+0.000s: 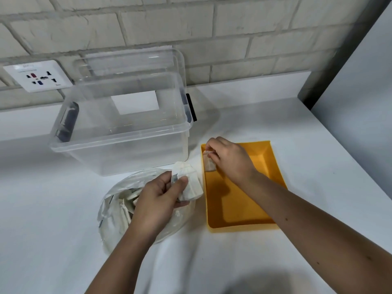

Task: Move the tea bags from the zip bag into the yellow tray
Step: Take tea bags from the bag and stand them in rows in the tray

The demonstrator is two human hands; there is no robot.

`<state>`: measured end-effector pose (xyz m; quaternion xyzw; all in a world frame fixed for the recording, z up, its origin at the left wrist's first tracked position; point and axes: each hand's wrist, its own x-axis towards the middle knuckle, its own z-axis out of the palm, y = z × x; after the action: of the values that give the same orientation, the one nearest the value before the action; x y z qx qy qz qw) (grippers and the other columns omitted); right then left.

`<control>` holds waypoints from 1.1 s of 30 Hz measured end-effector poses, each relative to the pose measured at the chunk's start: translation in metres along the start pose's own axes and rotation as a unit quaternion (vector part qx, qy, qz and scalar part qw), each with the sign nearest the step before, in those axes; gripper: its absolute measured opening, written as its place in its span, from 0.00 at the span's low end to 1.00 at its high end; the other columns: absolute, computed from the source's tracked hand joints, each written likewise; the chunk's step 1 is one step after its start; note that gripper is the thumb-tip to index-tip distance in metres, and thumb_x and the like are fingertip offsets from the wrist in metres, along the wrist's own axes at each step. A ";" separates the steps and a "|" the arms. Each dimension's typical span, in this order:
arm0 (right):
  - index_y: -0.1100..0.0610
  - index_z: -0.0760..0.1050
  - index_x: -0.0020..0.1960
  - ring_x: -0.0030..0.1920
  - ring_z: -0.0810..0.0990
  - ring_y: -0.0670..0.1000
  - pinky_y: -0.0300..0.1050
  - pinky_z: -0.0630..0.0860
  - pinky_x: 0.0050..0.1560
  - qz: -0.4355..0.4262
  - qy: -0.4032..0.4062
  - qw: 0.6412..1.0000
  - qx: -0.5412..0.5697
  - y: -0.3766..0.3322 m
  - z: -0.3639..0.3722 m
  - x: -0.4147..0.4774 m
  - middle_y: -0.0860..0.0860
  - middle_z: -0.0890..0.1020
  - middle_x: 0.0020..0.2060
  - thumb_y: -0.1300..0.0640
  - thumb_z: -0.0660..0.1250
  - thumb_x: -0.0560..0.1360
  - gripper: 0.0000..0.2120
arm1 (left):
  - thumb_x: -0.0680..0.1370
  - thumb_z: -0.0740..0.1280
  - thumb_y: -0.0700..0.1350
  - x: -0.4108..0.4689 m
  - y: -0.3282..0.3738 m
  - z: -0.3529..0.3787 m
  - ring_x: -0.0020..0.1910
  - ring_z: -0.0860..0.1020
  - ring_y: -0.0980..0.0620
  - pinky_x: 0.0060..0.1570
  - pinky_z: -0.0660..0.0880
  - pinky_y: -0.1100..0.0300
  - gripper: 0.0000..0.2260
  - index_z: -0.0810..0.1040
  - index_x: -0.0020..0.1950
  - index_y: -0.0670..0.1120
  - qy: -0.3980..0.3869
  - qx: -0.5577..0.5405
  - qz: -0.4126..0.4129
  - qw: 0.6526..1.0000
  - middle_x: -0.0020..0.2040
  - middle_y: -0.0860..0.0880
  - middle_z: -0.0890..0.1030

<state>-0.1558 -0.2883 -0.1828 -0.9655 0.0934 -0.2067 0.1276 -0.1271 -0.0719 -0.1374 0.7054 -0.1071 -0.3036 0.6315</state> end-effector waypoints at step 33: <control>0.55 0.80 0.47 0.28 0.80 0.46 0.40 0.78 0.29 0.315 -0.002 0.870 0.380 -0.009 -0.038 -0.048 0.52 0.83 0.36 0.59 0.71 0.75 0.02 | 0.79 0.69 0.41 -0.027 -0.010 0.015 0.41 0.86 0.47 0.42 0.84 0.55 0.05 0.85 0.50 0.42 0.005 -0.001 -0.032 0.999 0.42 0.41 0.87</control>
<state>-0.2141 -0.2762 -0.1643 -0.7625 0.3064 -0.1732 0.5428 -0.1593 -0.0685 -0.1392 0.7092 -0.0805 -0.3203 0.6229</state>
